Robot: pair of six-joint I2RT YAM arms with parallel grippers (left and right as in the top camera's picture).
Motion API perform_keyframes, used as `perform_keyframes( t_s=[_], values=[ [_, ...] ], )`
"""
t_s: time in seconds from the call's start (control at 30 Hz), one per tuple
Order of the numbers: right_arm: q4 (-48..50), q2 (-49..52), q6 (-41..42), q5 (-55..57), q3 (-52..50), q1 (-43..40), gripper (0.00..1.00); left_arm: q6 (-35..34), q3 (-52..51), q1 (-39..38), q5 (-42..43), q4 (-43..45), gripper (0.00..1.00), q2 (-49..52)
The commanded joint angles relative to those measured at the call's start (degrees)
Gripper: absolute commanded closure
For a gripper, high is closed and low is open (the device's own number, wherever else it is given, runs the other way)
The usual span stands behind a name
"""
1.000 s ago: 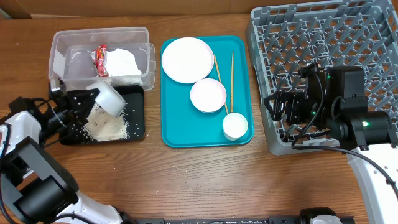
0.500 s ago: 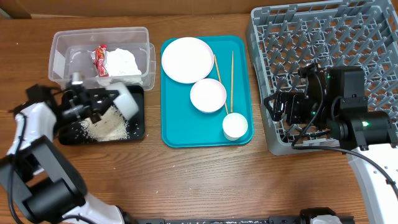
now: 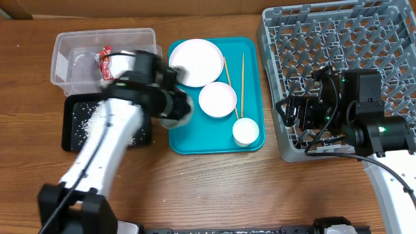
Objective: Sort waste into correct bins and load items into the dishwasher
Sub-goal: 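Return the empty bowl to the teal tray with the left gripper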
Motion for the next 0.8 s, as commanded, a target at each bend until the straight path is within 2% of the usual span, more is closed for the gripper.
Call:
perform_keyframes(
  t_s=[0.0, 0.13, 0.3, 0.6, 0.77],
  values=[
    [0.57, 0.13, 0.22, -0.35, 1.01, 0.17, 0.00, -4.48, 0.33, -8.61, -16.00, -0.04, 0.96, 3.06],
    [0.70, 0.13, 0.22, -0.35, 1.01, 0.17, 0.00, -5.90, 0.33, -14.21, -19.56, -0.11, 0.96, 5.64],
    [0.55, 0.13, 0.22, -0.37, 1.01, 0.17, 0.00, -5.88, 0.33, -17.46, -21.88, 0.09, 0.96, 8.92],
    [0.55, 0.13, 0.22, -0.35, 1.01, 0.17, 0.00, -5.86, 0.35, -17.59, -22.03, 0.57, 0.96, 10.49],
    [1.31, 0.13, 0.22, -0.35, 1.01, 0.17, 0.00, -5.84, 1.16, -17.57, -19.76, 0.59, 0.85, 10.49]
  ],
)
